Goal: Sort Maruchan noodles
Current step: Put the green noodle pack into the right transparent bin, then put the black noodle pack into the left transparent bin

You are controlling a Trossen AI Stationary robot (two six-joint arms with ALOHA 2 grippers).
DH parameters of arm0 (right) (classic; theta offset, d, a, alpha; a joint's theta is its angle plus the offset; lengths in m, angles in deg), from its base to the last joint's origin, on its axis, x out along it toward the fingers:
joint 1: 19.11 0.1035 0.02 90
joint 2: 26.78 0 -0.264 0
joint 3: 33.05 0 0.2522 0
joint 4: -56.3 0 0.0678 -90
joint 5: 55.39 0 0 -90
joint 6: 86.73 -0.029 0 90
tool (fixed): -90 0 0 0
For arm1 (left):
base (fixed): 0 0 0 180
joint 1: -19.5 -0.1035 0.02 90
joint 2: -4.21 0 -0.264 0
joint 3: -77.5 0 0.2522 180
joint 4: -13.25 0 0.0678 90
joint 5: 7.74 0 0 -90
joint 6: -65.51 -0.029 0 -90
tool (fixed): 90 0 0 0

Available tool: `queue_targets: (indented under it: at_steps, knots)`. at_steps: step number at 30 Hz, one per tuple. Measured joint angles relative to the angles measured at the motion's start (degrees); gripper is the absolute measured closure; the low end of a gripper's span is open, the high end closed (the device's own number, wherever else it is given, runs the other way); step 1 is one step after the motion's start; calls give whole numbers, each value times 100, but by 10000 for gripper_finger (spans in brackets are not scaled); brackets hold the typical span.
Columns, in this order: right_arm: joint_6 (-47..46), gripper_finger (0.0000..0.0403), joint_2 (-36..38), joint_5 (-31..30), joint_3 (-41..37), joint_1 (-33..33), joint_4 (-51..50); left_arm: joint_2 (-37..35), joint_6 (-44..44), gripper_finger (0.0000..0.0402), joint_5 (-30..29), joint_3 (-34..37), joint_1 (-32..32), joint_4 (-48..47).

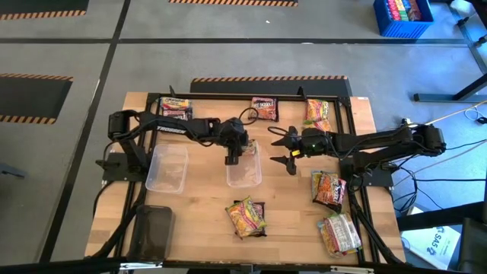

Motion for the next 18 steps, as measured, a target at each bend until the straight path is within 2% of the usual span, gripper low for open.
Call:
queue_targets:
  at_steps: [7,15,18]
  knots:
    - [0,134,0,0,0,0,7,-271,20,183,-317,13,20,-141]
    - [-18,134,0,-9,0,1,7,-831,199,184,-375,7,51,-213]
    - [-68,134,2,-9,0,0,-7,-1114,339,184,-382,7,150,-650]
